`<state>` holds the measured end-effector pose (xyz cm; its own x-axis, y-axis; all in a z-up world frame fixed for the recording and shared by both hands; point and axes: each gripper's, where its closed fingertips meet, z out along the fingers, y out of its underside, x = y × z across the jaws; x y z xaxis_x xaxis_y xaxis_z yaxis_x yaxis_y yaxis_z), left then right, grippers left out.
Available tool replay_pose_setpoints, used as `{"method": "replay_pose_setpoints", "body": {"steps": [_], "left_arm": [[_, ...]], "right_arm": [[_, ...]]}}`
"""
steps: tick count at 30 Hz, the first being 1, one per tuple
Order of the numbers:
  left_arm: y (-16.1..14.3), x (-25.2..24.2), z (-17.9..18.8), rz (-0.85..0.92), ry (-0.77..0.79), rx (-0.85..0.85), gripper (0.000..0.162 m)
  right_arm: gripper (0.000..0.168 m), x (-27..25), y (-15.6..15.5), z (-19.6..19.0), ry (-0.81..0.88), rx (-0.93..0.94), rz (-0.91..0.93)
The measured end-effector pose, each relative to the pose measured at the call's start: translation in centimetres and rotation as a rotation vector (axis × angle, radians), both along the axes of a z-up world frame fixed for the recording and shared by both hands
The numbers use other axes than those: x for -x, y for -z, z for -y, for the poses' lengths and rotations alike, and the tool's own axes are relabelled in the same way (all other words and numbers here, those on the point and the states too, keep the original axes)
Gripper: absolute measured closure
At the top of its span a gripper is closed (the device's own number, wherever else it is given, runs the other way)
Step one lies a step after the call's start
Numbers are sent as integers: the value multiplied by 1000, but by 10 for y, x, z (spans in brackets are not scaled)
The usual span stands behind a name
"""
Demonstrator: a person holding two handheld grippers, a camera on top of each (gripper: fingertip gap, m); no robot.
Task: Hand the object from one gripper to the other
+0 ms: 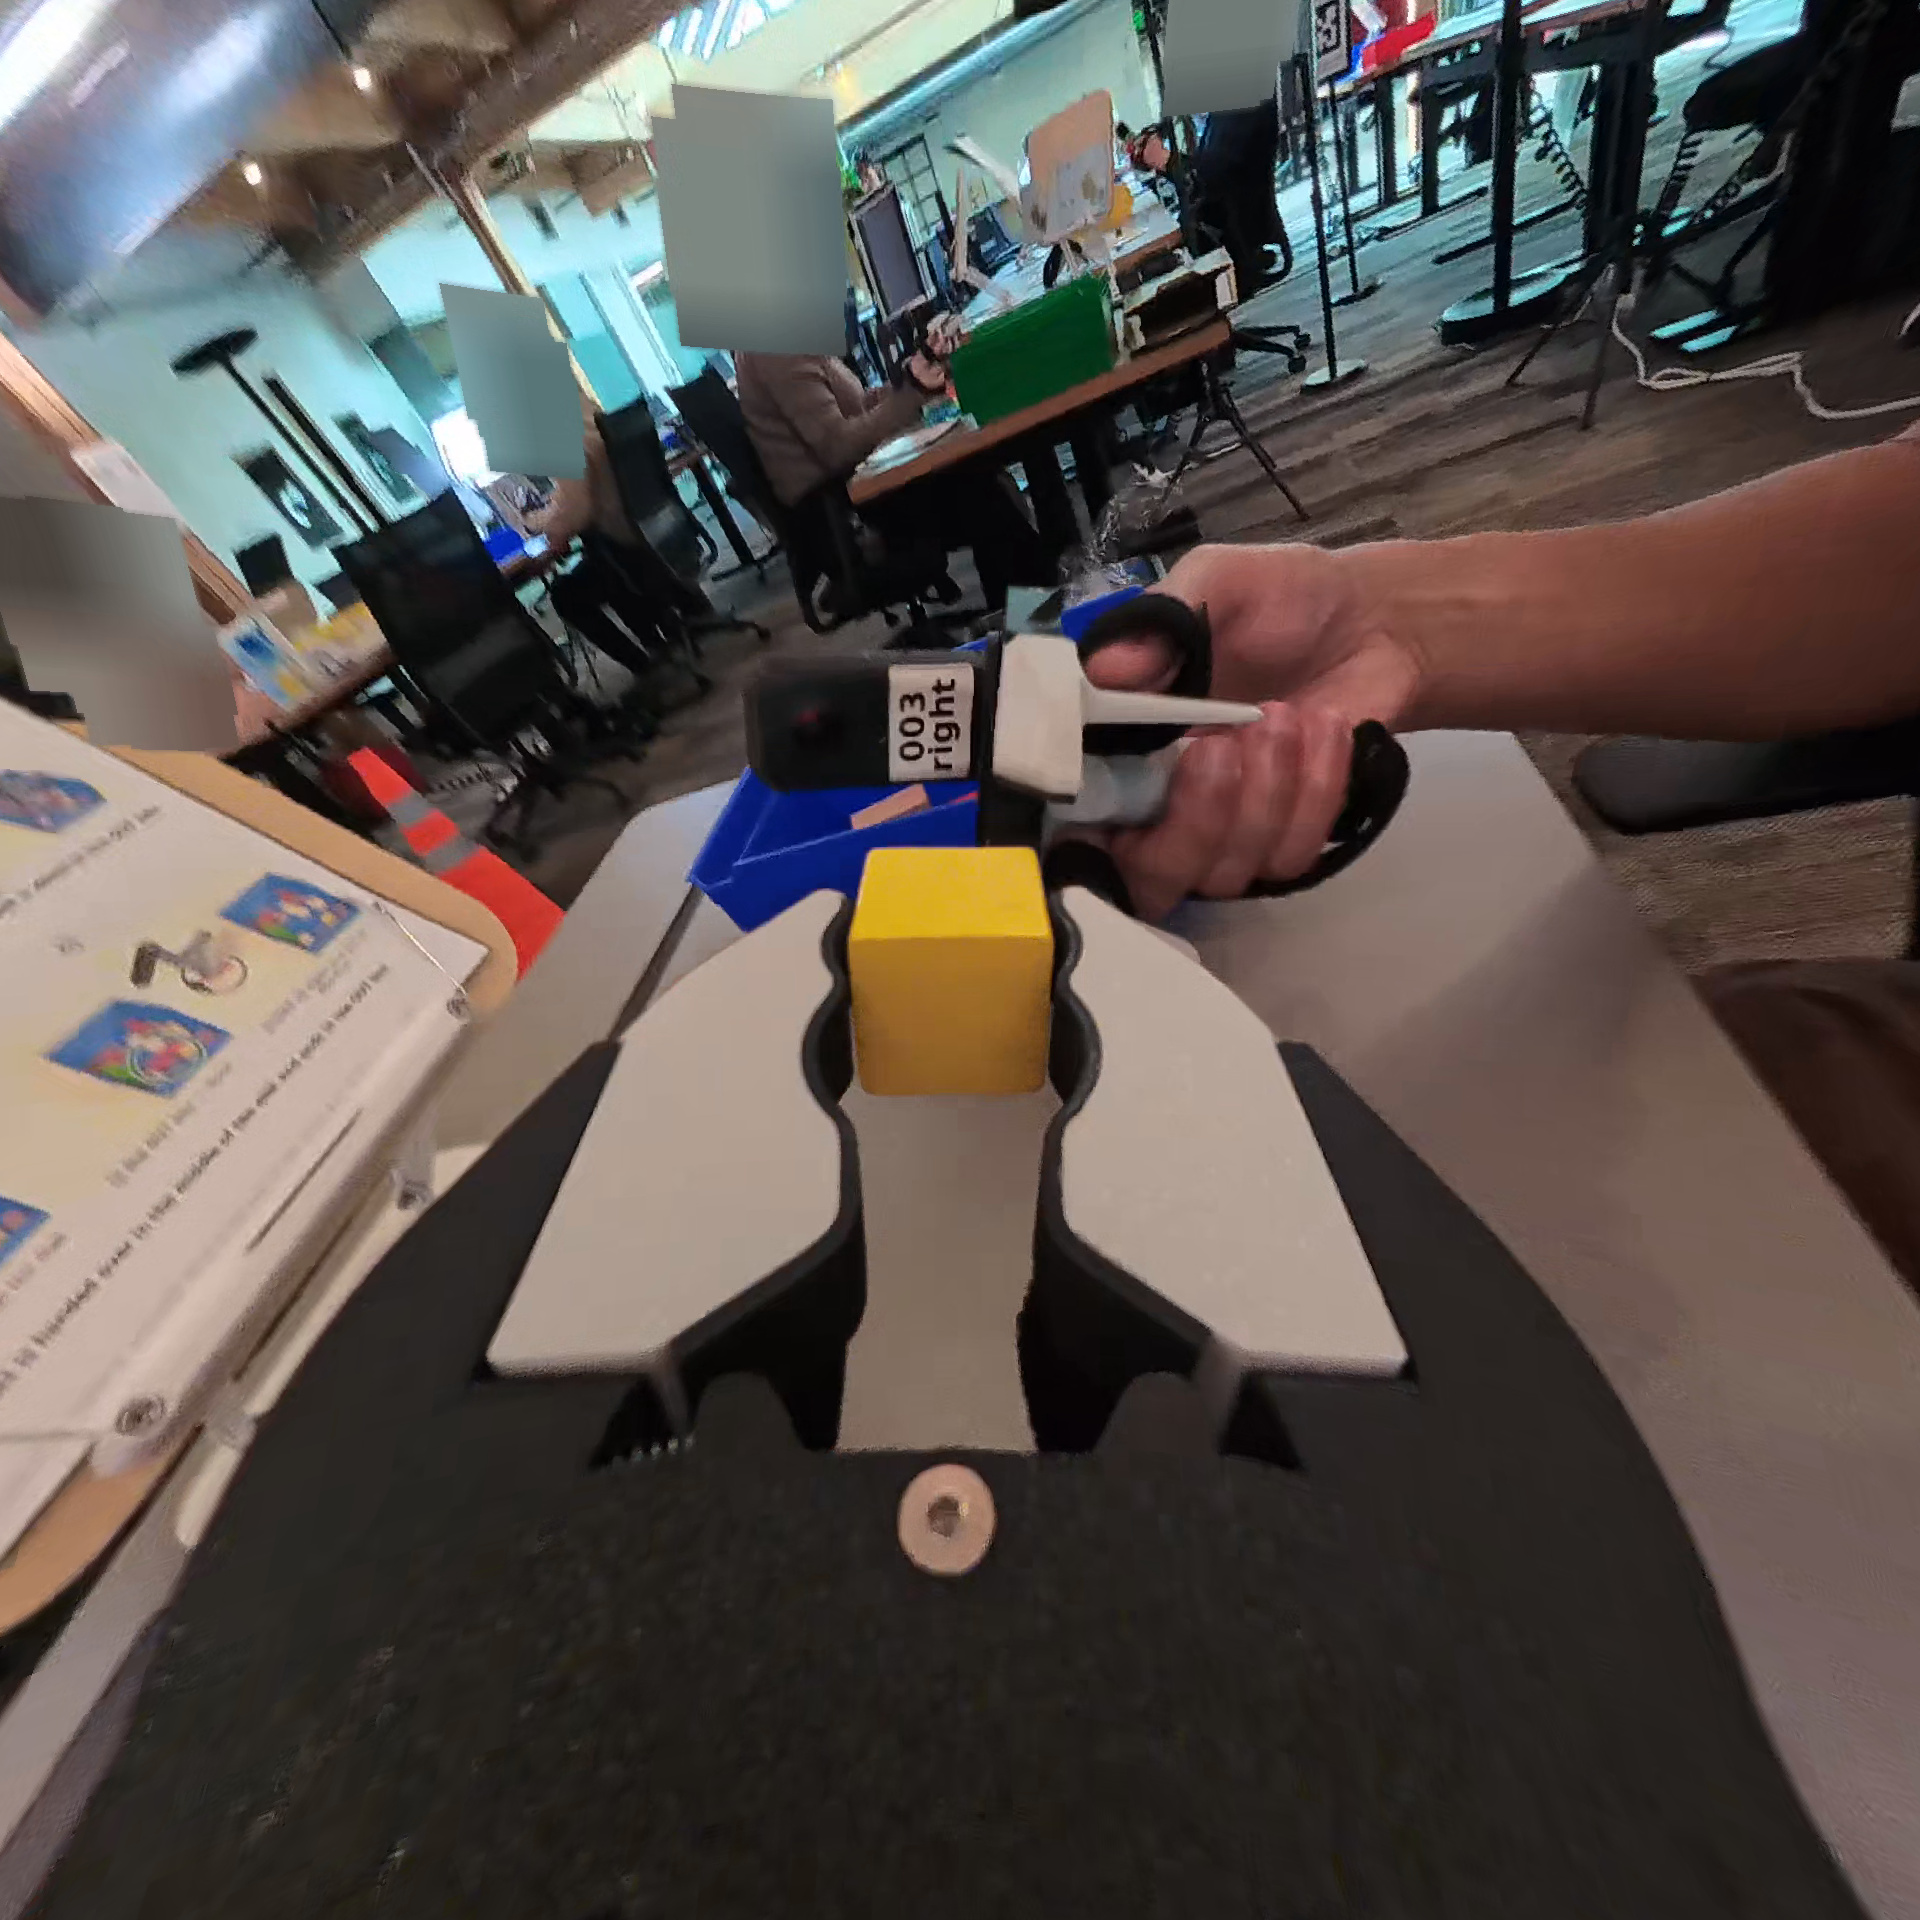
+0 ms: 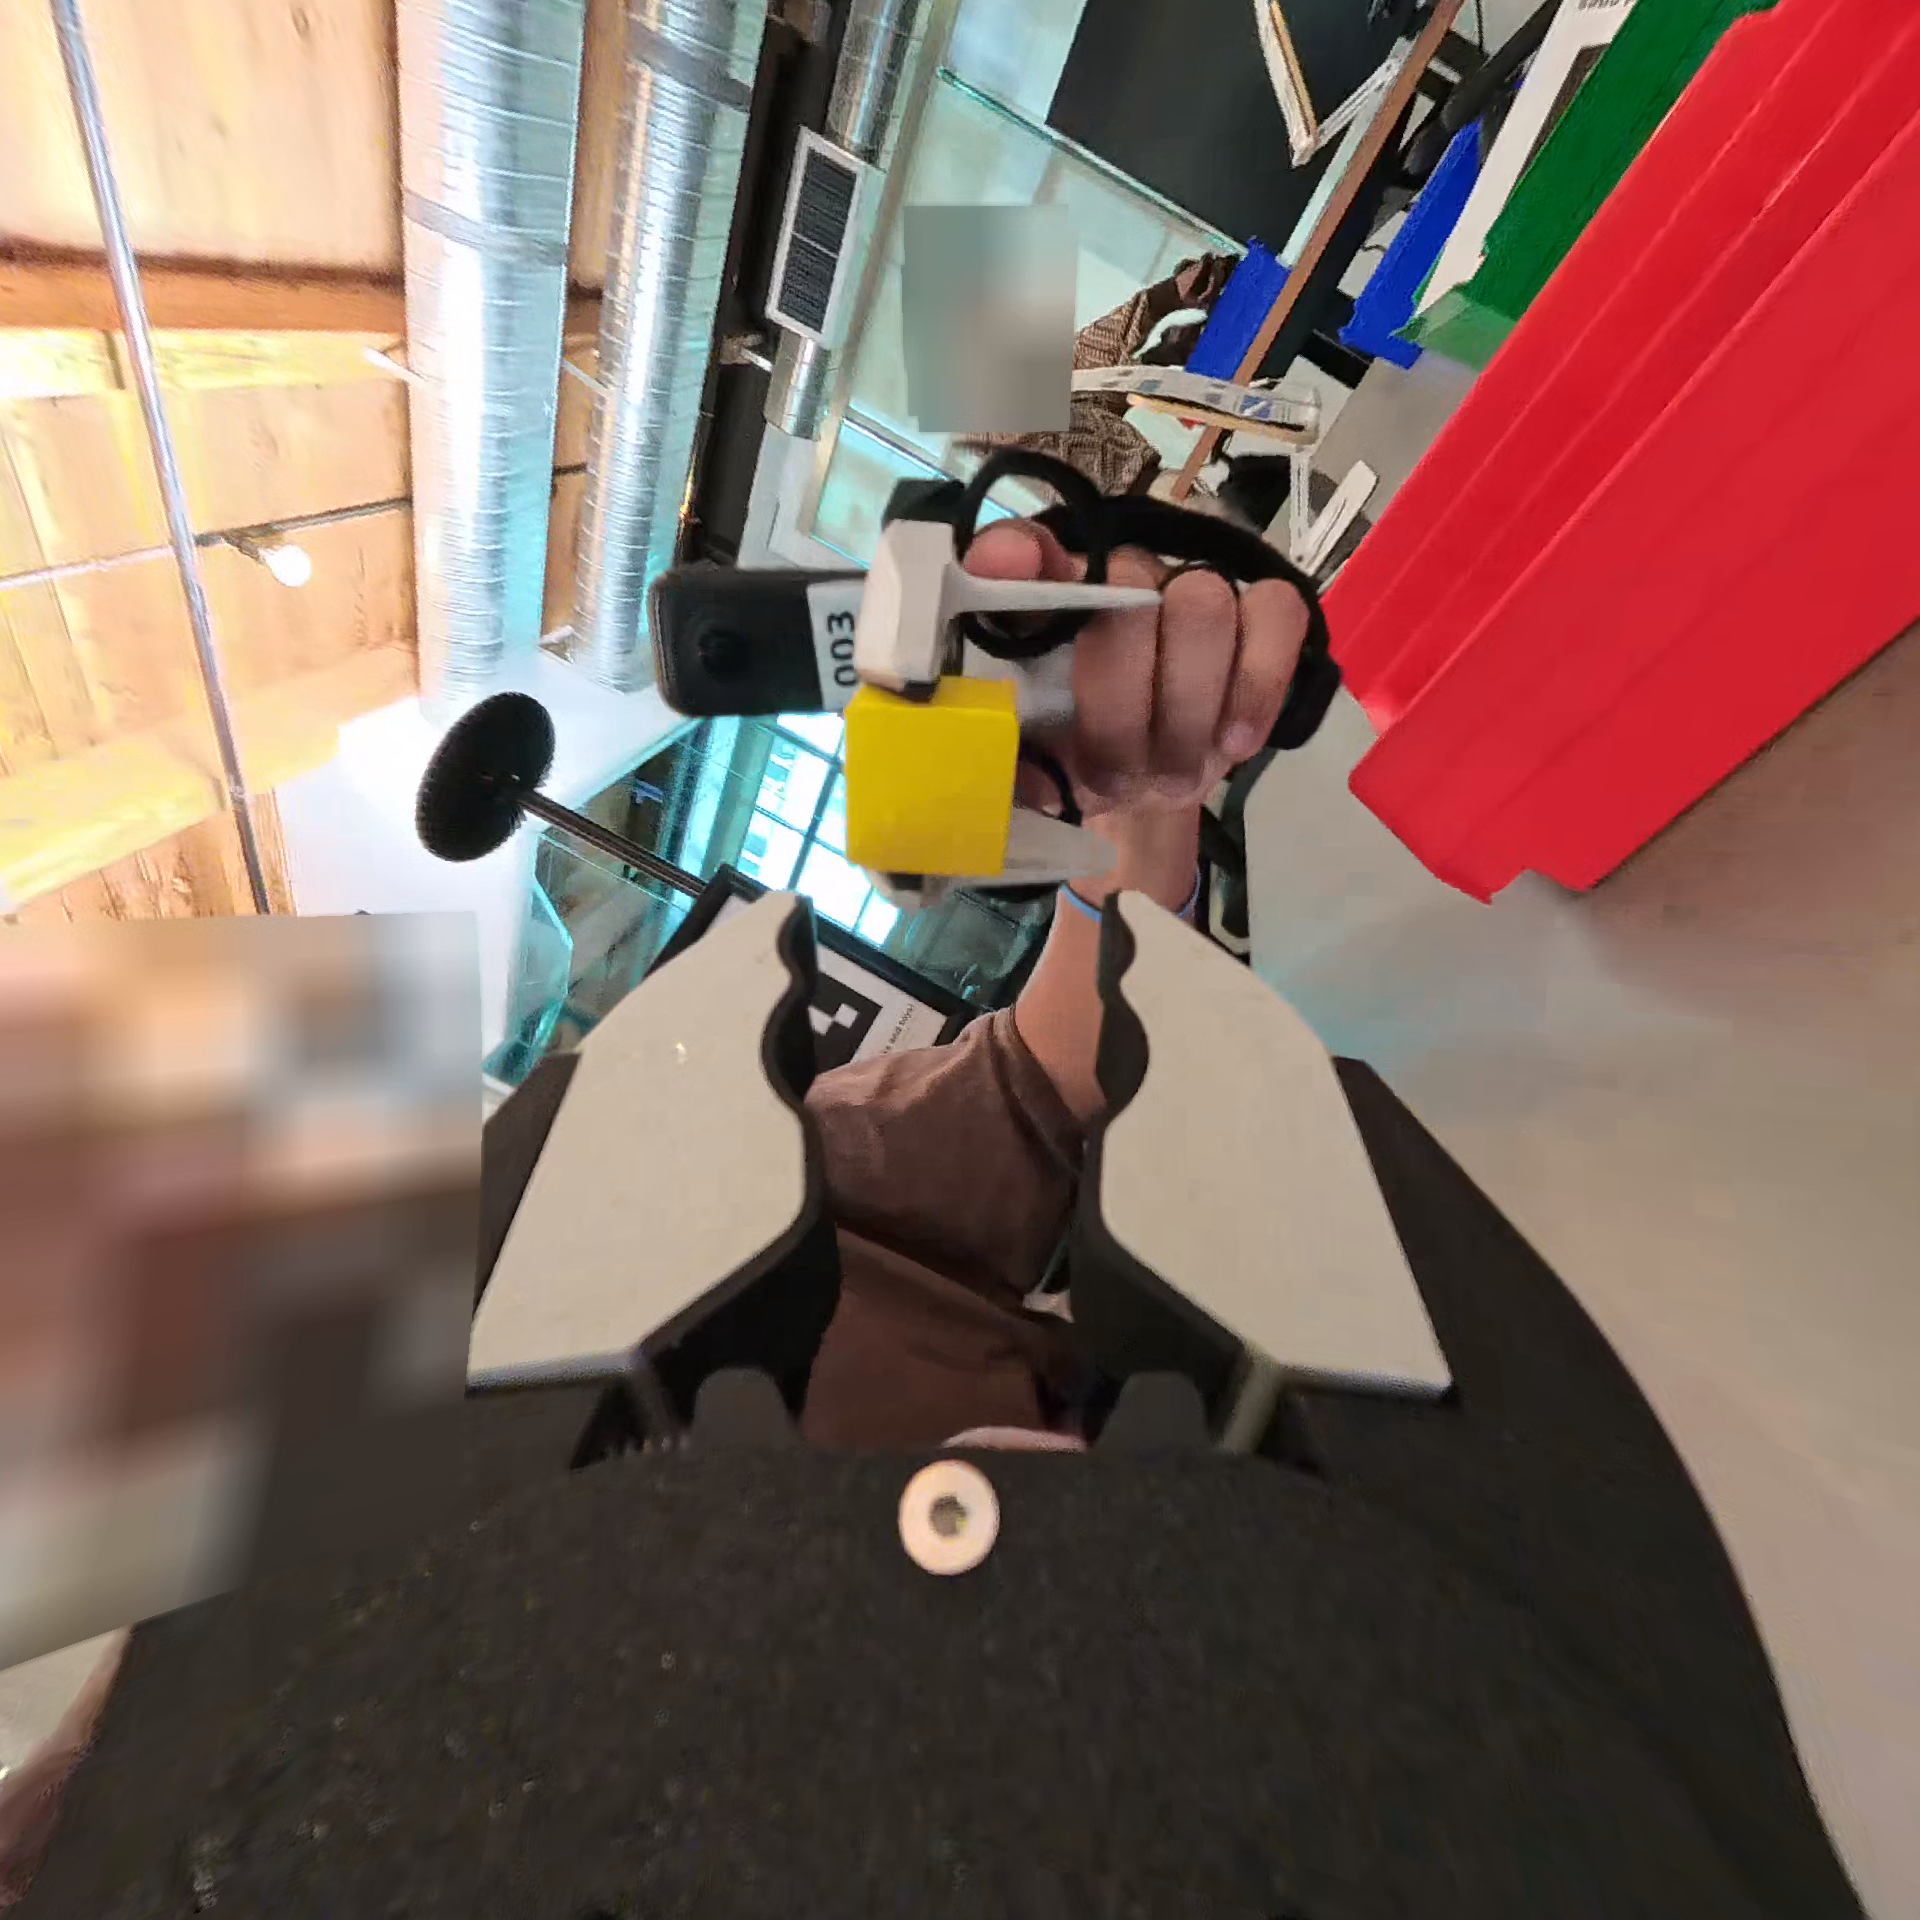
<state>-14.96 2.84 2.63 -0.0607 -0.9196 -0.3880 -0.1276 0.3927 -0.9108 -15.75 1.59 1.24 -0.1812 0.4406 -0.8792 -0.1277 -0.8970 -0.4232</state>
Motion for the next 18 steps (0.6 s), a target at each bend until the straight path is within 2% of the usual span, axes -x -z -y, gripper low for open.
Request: {"method": "replay_pose_setpoints", "body": {"steps": [4,7,10,18], "left_arm": [[22,-13,3,-72,-4,-71,128],[27,-19,7,-81,7,-74,128],[32,-24,15,-97,26,-89,128],[37,-21,14,-122,-66,-78,127]], "right_arm": [[112,-1,-1,1,-7,58,-85],[127,-5,14,-7,51,38,-37],[136,-7,15,-5,13,61,-86],[137,-12,22,-4,61,-9,80]]}}
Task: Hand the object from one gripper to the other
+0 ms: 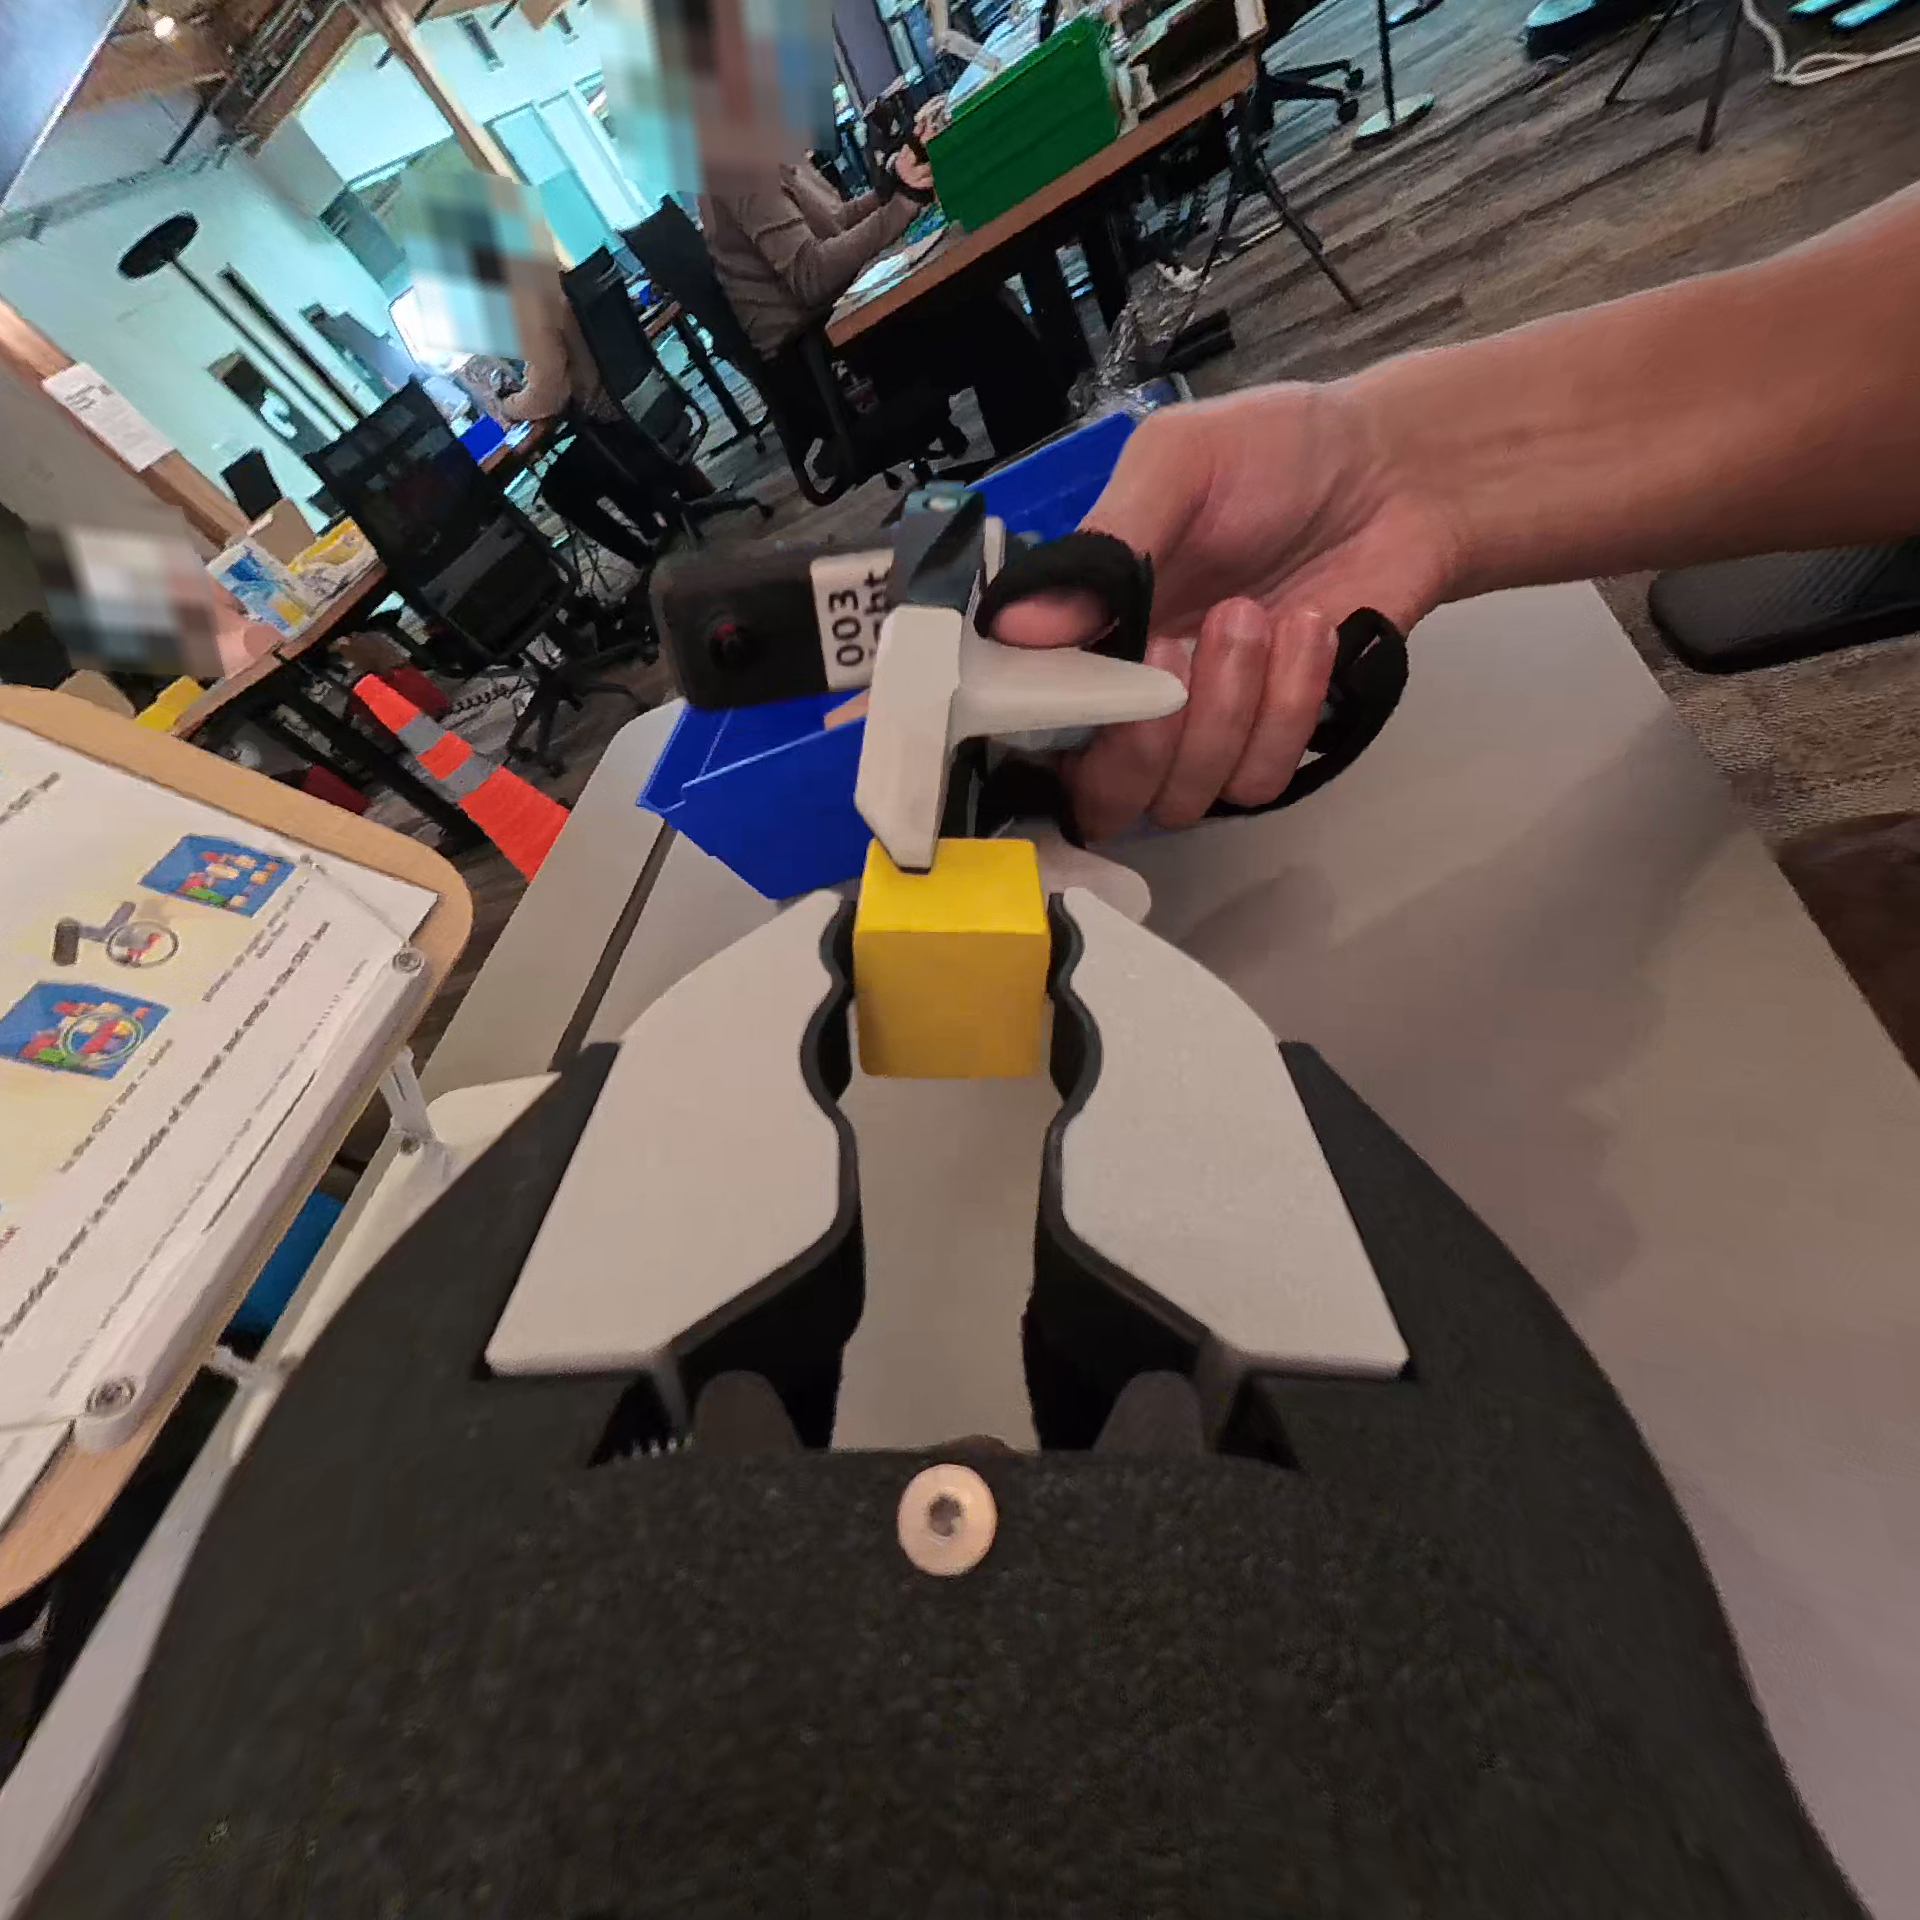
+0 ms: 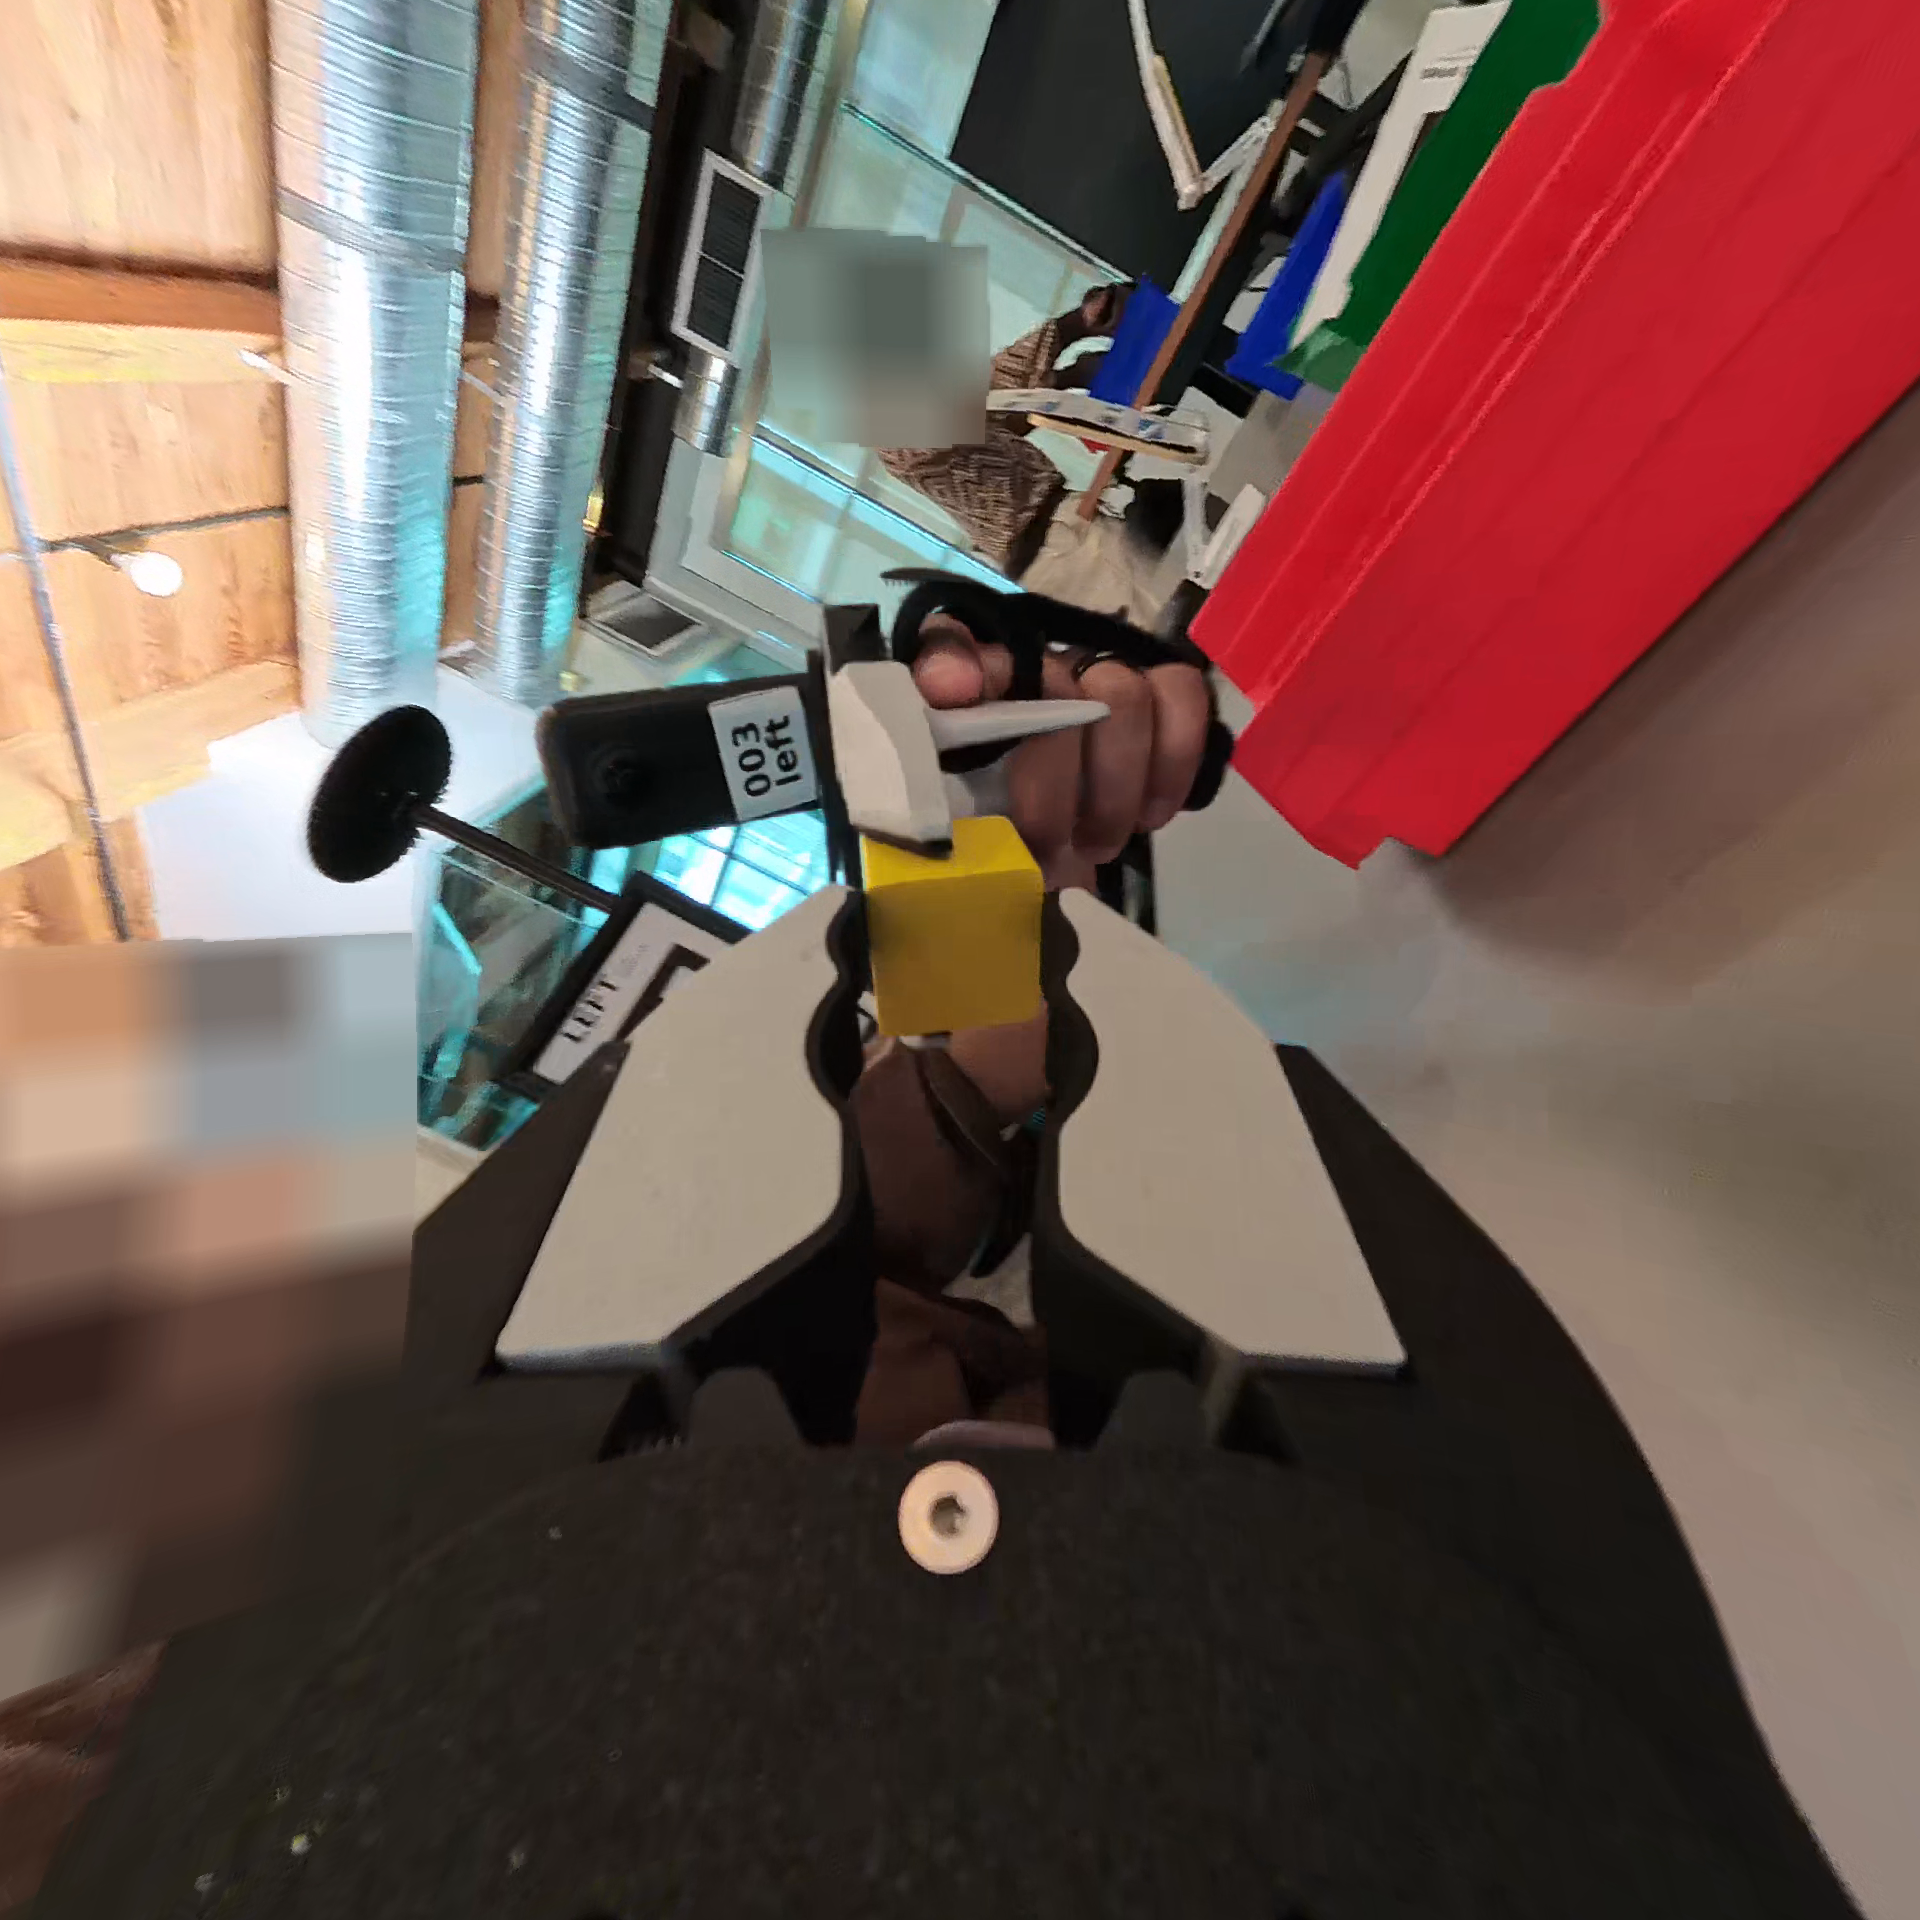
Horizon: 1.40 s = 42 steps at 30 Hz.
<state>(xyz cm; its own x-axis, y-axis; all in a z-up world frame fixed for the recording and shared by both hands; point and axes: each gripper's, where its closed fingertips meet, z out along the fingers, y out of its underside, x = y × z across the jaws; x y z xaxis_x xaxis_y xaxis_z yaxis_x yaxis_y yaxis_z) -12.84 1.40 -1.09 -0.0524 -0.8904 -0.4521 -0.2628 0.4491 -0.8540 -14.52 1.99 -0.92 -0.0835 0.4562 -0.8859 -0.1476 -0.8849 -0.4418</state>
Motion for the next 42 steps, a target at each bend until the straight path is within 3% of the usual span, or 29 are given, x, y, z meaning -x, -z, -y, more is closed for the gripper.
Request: {"method": "replay_pose_setpoints", "body": {"steps": [2,5,7,9,12,16,22,27,34,38,39,42], "left_arm": [[-9,12,4,47,-60,104,127],[-35,46,34,242,-63,570,111],[-27,71,53,325,-47,878,103],[0,96,60,385,-111,1030,99],[45,127,51,474,-283,1047,99],[49,133,40,484,-276,1104,106],[61,115,54,353,-260,1021,108],[64,105,69,282,-229,950,110],[69,99,81,202,-217,850,109],[71,93,89,174,-196,808,99],[73,93,89,171,-205,787,98],[73,98,84,178,-257,706,91]], "right_arm": [[137,-10,-5,2,33,-54,87],[136,-60,-33,4,172,-206,259],[136,-126,-49,-5,407,-351,533],[136,-206,-53,-9,659,-422,872],[137,-299,-36,2,843,-344,1253],[136,-329,-5,-12,868,-240,1281],[136,-326,72,-73,842,-201,1401],[136,-348,123,-106,742,-23,1506],[136,-355,169,-113,430,141,1687],[135,-350,166,-118,412,107,1716],[121,-351,160,-120,442,75,1732],[112,-348,115,-110,585,-59,1708]]}}
